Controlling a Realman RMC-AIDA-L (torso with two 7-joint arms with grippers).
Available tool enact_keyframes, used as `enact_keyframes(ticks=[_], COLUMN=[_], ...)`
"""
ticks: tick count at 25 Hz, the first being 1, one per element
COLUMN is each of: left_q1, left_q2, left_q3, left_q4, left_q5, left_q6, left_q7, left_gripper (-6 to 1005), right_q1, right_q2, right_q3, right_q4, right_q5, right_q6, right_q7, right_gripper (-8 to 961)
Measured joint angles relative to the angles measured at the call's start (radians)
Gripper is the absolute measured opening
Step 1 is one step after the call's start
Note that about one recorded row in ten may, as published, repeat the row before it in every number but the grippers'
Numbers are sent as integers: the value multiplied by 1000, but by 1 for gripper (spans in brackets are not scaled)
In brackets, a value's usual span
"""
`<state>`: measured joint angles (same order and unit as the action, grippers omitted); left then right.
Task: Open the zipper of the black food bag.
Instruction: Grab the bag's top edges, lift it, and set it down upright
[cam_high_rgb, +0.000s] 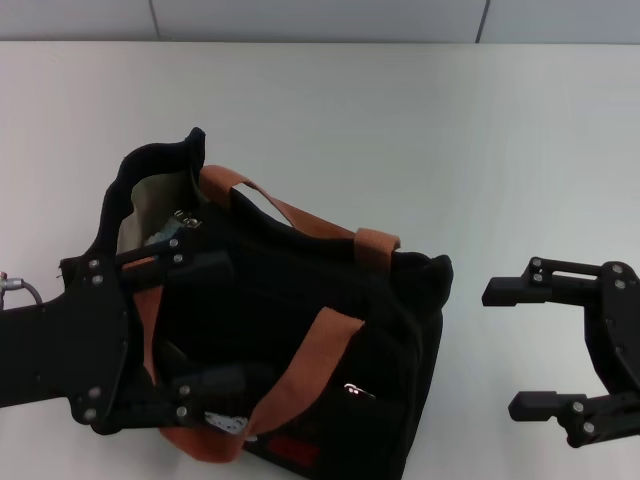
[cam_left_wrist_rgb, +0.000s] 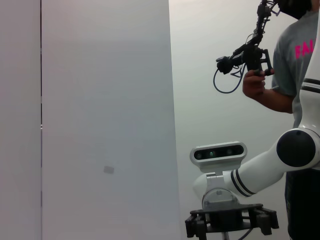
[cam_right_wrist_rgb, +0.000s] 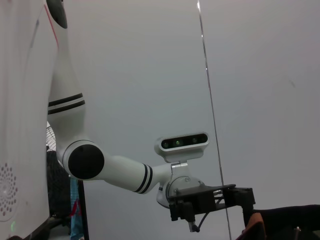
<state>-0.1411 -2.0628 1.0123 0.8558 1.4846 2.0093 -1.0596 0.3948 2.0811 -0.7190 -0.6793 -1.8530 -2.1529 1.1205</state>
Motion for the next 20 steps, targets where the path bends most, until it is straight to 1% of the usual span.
enact_keyframes(ticks=[9, 11, 12, 13, 14, 16, 20], left_q1=[3, 16, 40, 40, 51, 85, 134], left_q2=[0, 8, 18, 18, 22, 36, 60], left_q3=[-21, -69, -144, -144, -171, -240, -303], left_q4=[-4, -9, -30, -30, -39, -70, -139], left_q5=[-3, -3, -4, -4, -3, 5, 40], left_q6=[0, 0, 0, 0, 0, -1, -15], left_q7=[3, -2, -2, -2, 1, 28, 98], left_gripper=[798, 798, 798, 798, 798, 799, 799], right_q1=[2, 2, 1, 1, 0, 0, 3], right_q2=[1, 1, 1, 1, 1, 1, 0], right_q3=[0, 0, 3, 3, 4, 6, 1], right_q4=[5, 5, 5, 5, 5, 5, 4], right_q5=[0, 1, 2, 2, 2, 3, 4], right_q6=[10, 11, 11, 11, 11, 11, 14], right_q7=[0, 0, 0, 0, 0, -1, -2], right_gripper=[800, 800, 800, 799, 799, 799, 798])
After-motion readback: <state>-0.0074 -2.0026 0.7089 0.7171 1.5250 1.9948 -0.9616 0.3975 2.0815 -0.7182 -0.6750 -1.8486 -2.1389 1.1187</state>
